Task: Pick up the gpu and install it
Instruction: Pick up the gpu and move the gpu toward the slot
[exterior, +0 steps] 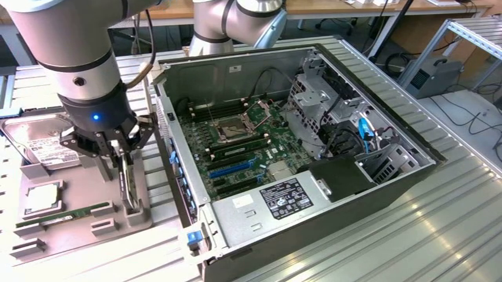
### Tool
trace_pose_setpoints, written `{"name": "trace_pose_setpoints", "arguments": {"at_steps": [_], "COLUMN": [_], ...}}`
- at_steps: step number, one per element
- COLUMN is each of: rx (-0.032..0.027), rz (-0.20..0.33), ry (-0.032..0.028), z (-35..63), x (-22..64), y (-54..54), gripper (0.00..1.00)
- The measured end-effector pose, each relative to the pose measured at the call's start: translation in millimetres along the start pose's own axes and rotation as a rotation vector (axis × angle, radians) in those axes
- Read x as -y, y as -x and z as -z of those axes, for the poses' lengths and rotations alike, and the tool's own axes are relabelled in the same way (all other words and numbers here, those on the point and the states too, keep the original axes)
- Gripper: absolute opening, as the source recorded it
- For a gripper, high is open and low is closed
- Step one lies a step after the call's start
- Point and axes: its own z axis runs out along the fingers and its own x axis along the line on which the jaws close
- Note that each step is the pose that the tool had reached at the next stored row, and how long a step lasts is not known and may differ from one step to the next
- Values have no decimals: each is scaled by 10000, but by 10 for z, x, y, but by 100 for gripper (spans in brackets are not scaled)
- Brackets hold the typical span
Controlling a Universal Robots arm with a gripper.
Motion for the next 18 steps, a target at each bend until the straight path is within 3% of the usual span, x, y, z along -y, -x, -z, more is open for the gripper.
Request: {"name": "trace_pose_setpoints", "arguments": {"at_steps": [18], "rx": [-1], "rz": [0], "ry": [0], "z": [202], "x": [-7], "y": [5], "gripper": [27]}}
